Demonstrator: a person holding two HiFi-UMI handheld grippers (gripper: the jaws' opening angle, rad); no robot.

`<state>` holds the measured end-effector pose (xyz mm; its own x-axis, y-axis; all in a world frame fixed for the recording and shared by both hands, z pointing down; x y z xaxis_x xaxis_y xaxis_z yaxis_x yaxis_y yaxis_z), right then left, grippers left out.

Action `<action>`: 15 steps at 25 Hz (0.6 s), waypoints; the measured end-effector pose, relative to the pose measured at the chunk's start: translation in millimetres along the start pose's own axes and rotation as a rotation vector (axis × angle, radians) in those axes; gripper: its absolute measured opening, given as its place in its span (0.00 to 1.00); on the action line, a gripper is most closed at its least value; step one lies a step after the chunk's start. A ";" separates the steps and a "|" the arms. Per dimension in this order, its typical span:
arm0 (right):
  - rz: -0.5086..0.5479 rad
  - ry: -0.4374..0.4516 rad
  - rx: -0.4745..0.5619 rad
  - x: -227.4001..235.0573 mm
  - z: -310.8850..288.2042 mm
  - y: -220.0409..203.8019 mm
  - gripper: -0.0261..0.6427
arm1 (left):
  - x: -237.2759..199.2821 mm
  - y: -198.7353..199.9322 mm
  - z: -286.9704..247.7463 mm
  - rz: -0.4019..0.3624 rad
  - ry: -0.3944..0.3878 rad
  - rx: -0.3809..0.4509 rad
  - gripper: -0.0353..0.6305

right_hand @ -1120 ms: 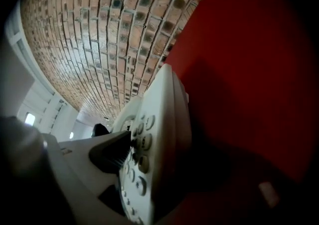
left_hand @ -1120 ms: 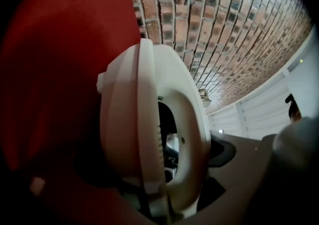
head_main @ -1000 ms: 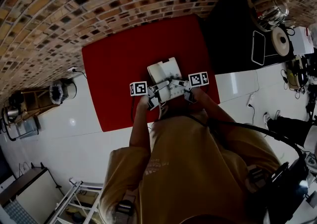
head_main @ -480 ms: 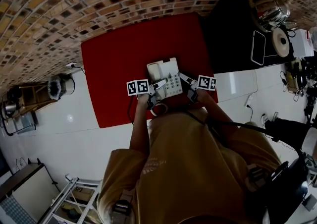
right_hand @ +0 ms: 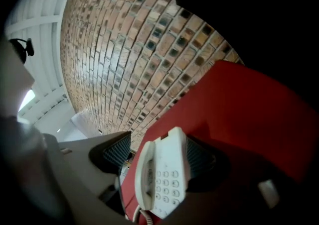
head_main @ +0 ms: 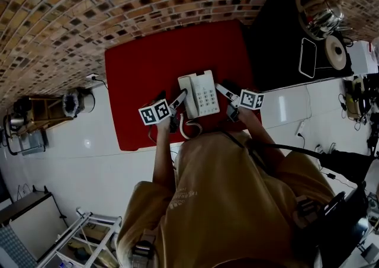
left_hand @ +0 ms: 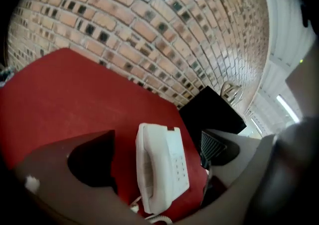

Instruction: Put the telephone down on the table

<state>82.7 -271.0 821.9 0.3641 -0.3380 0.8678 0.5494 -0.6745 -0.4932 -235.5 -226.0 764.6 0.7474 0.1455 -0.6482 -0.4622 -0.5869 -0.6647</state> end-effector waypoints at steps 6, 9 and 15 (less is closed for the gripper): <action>0.356 0.053 -0.007 -91.0 -1.9 58.0 0.55 | 57.7 62.5 36.3 -0.308 0.054 0.179 0.84; 0.539 0.037 0.088 -133.1 5.8 82.6 0.55 | 78.8 79.1 52.7 -0.395 0.099 0.256 0.84; 0.859 0.094 0.389 -200.8 35.1 103.0 0.70 | 112.5 88.2 88.6 -0.500 0.166 0.441 0.84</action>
<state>92.6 -249.5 594.7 0.7079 -0.6797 0.1919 0.3402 0.0901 -0.9360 -234.5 -190.8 600.2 0.9686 0.1694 -0.1821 -0.1675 -0.0965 -0.9811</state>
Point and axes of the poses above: the fingertips, and each gripper's own axes: z backward along the fingers, x to its right, y out of its top, the point moved 10 cm from there along z, backward along the fingers, and after that the axes turned 10 degrees about x, right-handed, at the moved point
